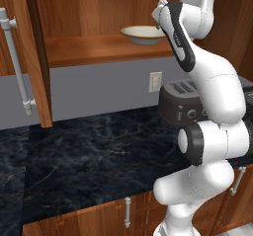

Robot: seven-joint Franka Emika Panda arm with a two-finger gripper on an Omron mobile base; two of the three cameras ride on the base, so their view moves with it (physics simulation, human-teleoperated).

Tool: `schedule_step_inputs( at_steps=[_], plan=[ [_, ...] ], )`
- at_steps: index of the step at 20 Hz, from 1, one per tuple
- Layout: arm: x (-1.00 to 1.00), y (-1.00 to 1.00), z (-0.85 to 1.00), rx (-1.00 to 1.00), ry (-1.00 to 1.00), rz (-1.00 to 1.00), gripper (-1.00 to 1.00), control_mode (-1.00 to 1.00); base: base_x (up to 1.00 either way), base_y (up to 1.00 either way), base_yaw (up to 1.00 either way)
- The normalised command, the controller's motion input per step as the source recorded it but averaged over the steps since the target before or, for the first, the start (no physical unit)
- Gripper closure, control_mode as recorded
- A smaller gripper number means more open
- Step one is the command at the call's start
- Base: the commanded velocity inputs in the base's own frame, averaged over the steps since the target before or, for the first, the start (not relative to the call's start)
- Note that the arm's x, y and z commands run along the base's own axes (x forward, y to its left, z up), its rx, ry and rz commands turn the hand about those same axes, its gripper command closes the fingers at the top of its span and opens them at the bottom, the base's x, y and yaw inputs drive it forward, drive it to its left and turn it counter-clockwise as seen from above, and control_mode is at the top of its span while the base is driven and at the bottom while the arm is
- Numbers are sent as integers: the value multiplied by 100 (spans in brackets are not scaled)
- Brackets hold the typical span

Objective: Move the bowls from the cabinet to the plates on the dining table.

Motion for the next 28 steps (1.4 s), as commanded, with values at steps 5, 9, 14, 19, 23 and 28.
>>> schedule_step_inputs(
  at_steps=[5, 9, 14, 19, 23, 28],
  plan=[
    [33, 0, -12, 0, 1, 0, -100, -100, 0, 0, 0],
    [35, 0, -18, 0, 2, 0, -100, -100, 0, 0, 0],
    [42, 0, -14, 0, 2, 0, -100, -100, 0, 0, 0],
    [36, 0, 0, 0, 5, 0, -100, -100, 0, 0, 0],
    [21, 4, 0, 0, 5, 0, 100, -100, 0, 0, 0],
    [15, 3, 0, 0, 5, 0, 100, -100, 0, 0, 0]
  ],
)
